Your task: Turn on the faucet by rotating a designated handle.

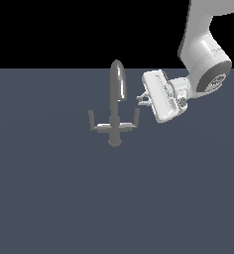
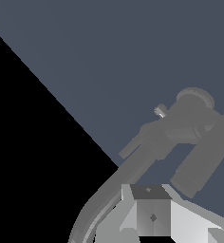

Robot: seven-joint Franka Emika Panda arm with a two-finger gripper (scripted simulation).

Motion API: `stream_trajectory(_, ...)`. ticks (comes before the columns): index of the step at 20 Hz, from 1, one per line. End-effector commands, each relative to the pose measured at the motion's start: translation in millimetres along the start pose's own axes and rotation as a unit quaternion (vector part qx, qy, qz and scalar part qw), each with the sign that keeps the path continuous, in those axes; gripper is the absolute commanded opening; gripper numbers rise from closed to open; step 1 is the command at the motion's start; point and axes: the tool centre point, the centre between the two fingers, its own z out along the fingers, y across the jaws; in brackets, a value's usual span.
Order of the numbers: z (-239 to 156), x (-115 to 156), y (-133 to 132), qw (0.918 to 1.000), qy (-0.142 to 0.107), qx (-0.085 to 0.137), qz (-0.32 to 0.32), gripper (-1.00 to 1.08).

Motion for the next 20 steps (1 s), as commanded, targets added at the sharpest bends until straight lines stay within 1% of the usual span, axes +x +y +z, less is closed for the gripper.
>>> stream_trajectory(1, 5, 13, 4, 0.9997, -0.011, 0.020, 0.008, -1.00)
stream_trajectory(5, 13, 29, 9, 0.9986, -0.023, 0.044, 0.019, -1.00)
stream_trajectory(10, 20, 42, 13, 0.9971, -0.033, 0.063, 0.028, -1.00)
stream_trajectory(14, 23, 47, 15, 0.9963, -0.037, 0.070, 0.031, -1.00)
stream_trajectory(20, 23, 47, 14, 0.9964, -0.037, 0.069, 0.031, -1.00)
